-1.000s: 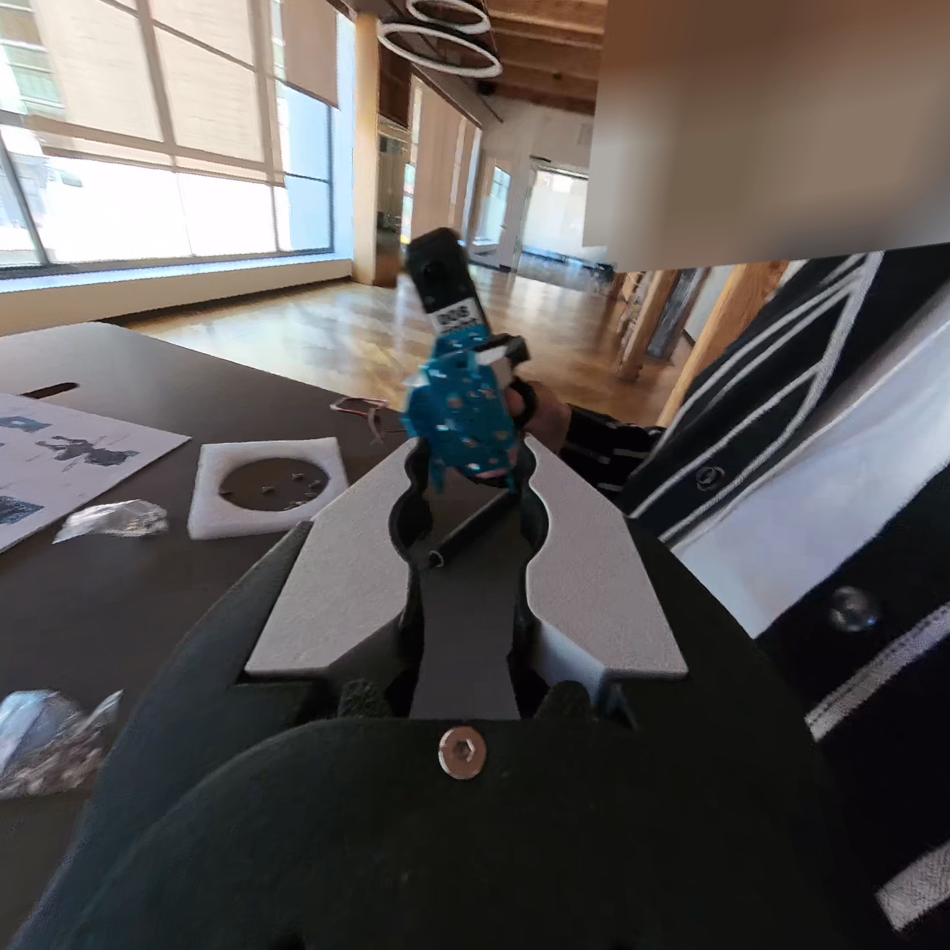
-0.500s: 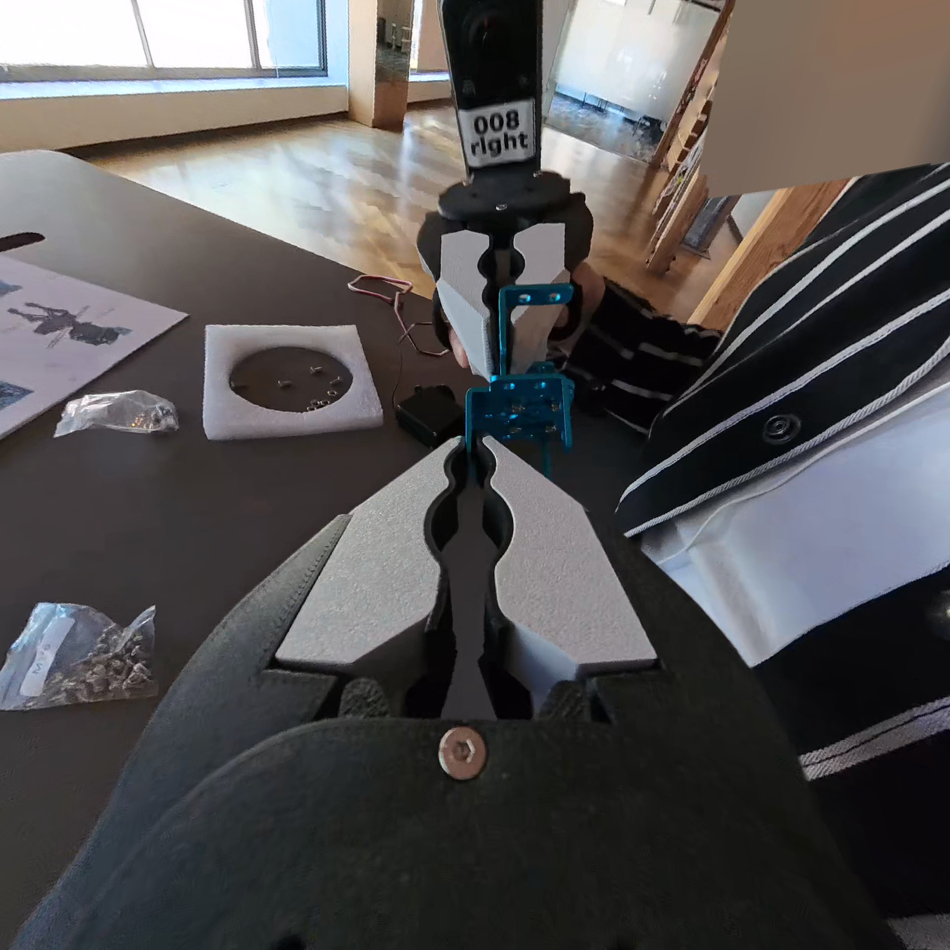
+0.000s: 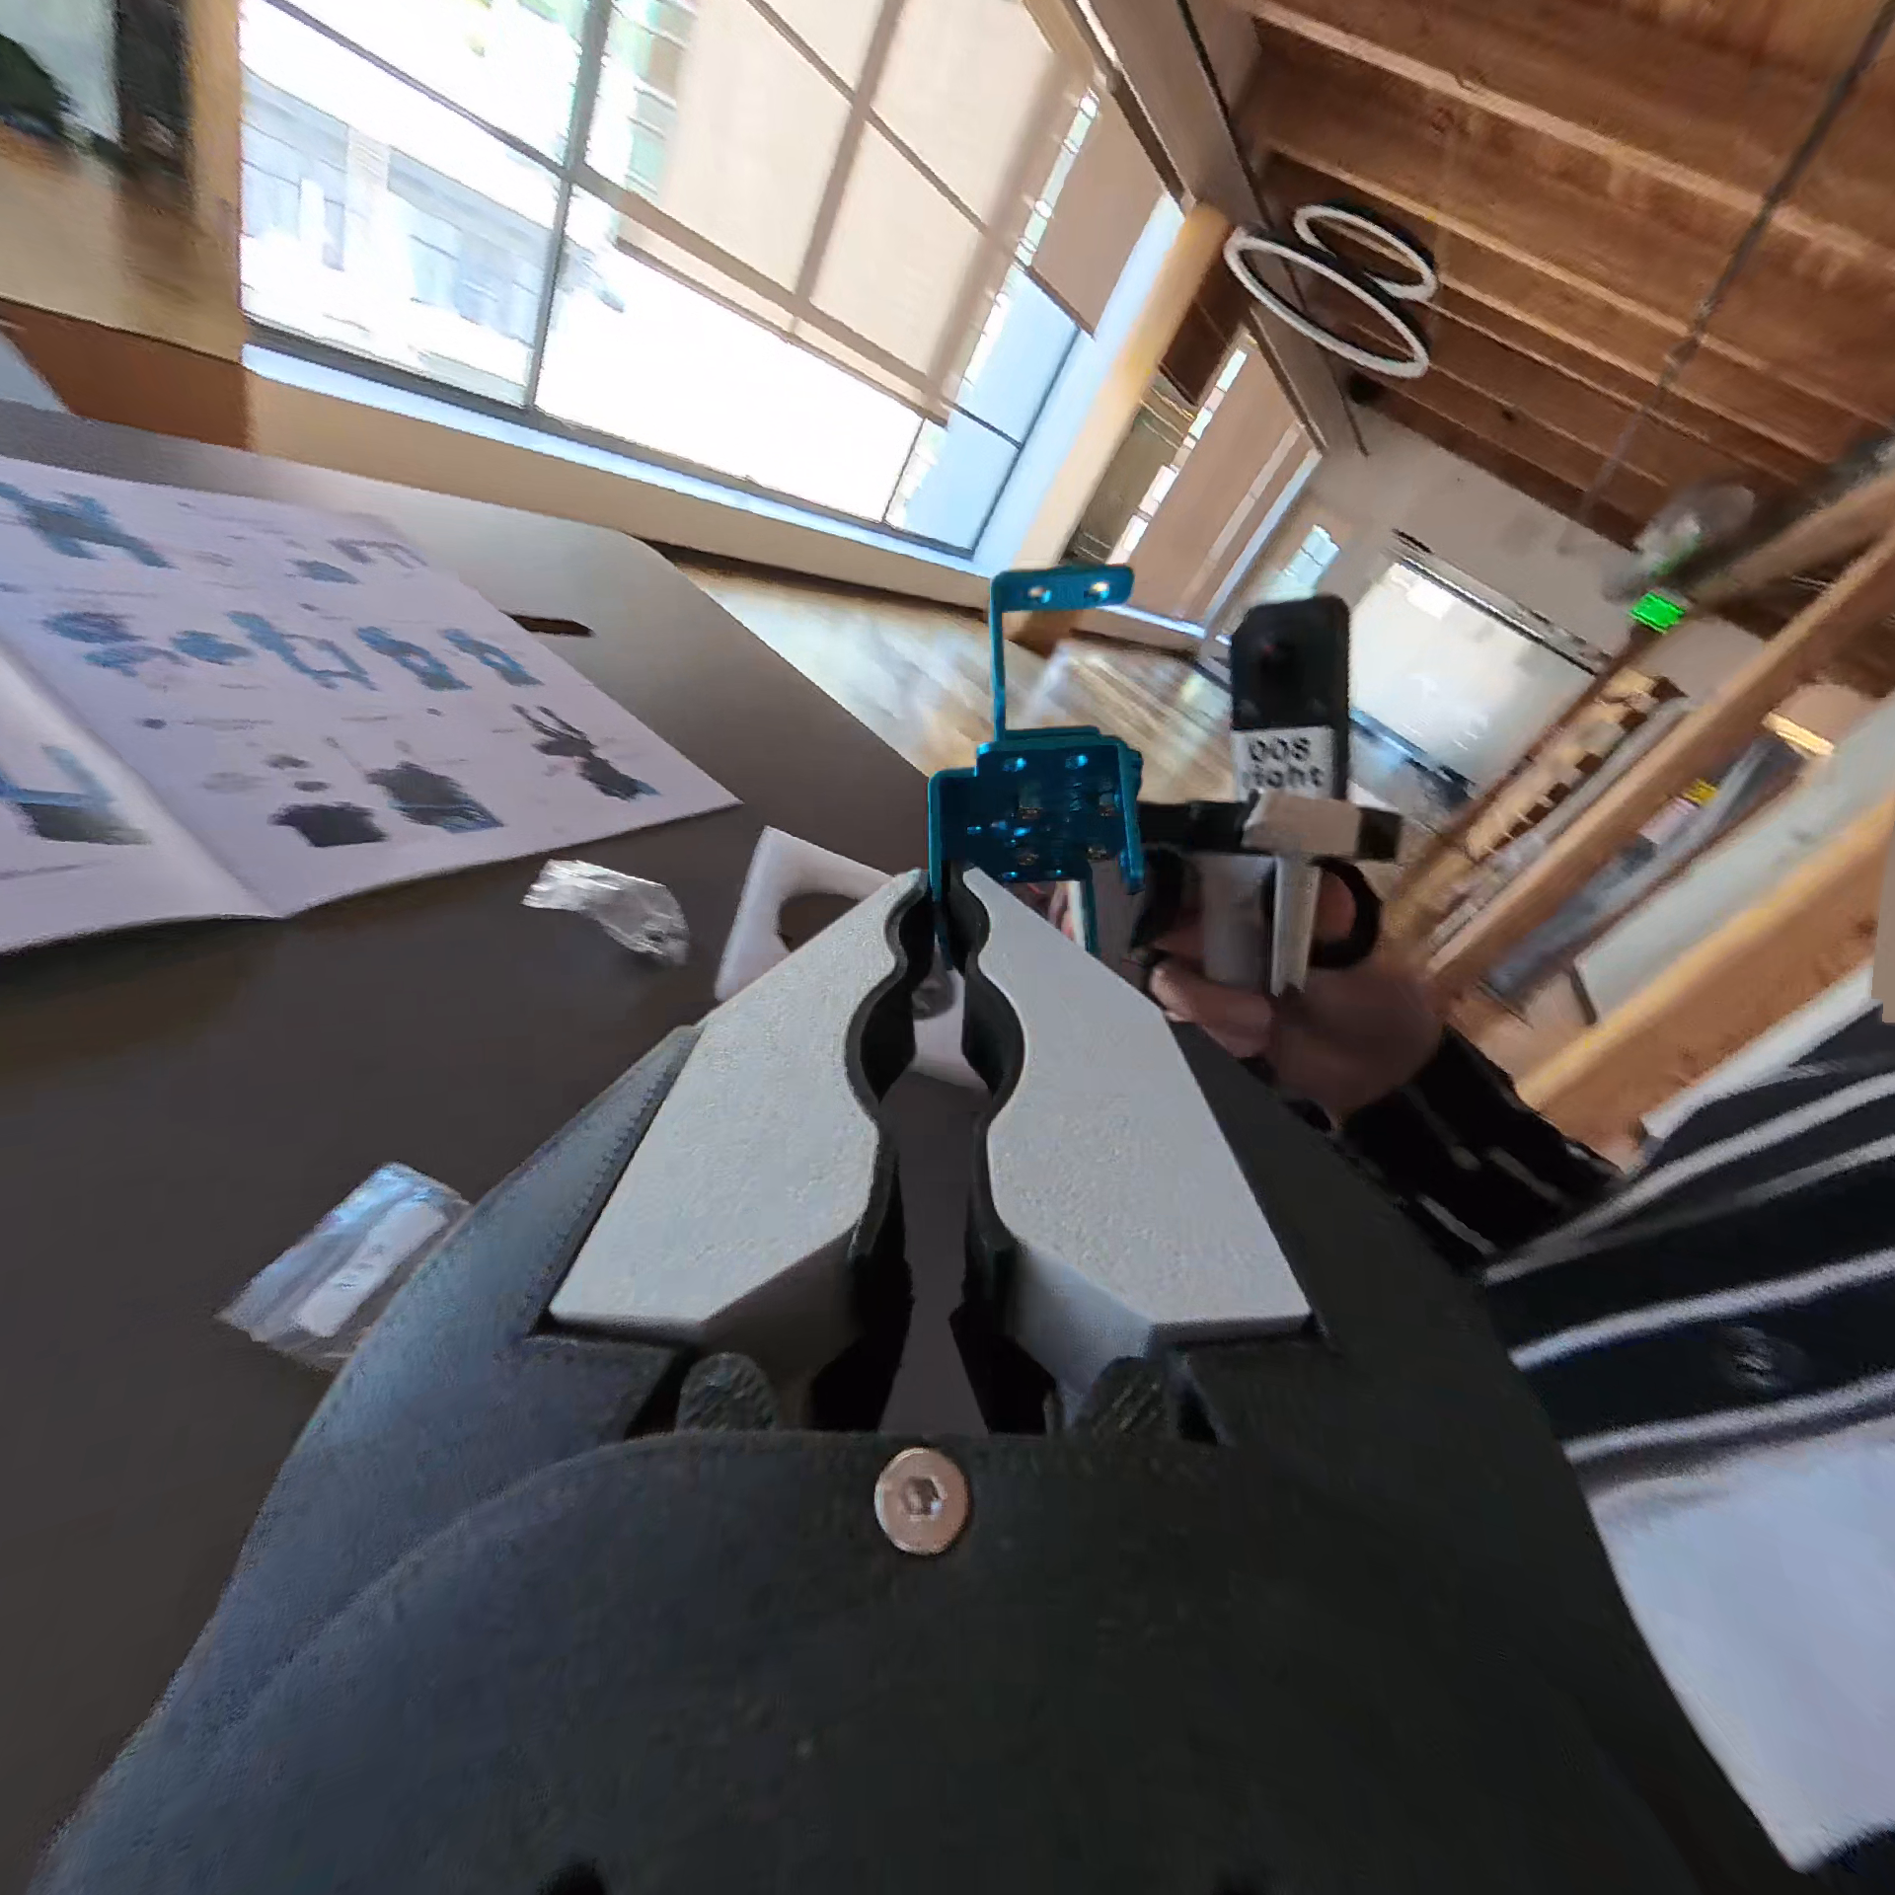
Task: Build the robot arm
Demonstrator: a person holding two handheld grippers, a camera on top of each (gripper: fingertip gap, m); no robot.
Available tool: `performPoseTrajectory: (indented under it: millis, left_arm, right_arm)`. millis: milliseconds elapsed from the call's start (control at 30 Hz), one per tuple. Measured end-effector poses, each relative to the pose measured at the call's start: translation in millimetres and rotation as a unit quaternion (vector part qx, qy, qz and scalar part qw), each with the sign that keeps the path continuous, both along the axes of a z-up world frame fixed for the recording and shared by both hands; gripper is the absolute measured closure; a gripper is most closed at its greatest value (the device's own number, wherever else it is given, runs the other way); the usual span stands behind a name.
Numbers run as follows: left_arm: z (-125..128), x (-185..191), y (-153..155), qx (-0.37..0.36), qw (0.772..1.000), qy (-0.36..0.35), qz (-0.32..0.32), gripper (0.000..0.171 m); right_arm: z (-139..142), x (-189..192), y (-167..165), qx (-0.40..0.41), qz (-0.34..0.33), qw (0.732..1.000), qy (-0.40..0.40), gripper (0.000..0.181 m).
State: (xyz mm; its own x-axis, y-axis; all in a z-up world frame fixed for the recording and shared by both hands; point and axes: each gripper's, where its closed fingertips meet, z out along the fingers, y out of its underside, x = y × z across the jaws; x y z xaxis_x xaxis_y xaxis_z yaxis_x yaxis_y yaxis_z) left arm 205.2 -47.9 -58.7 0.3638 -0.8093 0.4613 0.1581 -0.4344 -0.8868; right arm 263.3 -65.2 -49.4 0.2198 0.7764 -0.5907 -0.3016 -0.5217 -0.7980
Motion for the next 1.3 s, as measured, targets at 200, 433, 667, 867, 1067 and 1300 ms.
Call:
performPoseTrajectory:
  millis: [200,433,667,867,1067,1300]
  left_arm:
    - [9,-5,20,0.057,0.995,0.022,0.080,0.171]
    - [15,6,13,0.101,0.989,0.050,0.098,0.171]
    - [18,9,-4,0.144,0.980,0.067,0.119,0.171]
    - [14,11,-12,0.192,0.965,0.113,0.139,0.171]
    - [-6,19,-17,0.169,0.970,0.142,0.104,0.171]
    - [-21,19,-14,0.139,0.974,0.166,0.068,0.162]
  right_arm:
    - [-17,4,12,-0.044,-0.036,0.998,-0.036,0.128]
    - [-11,-29,5,-0.051,-0.067,0.991,-0.106,0.143]
    - [-4,-41,10,-0.054,-0.092,0.993,-0.057,0.160]
    - [-7,-38,7,-0.024,-0.093,0.992,-0.075,0.174]
    - [-15,-29,6,0.031,-0.087,0.988,-0.128,0.175]
    - [-23,-31,6,0.047,-0.076,0.983,-0.158,0.175]
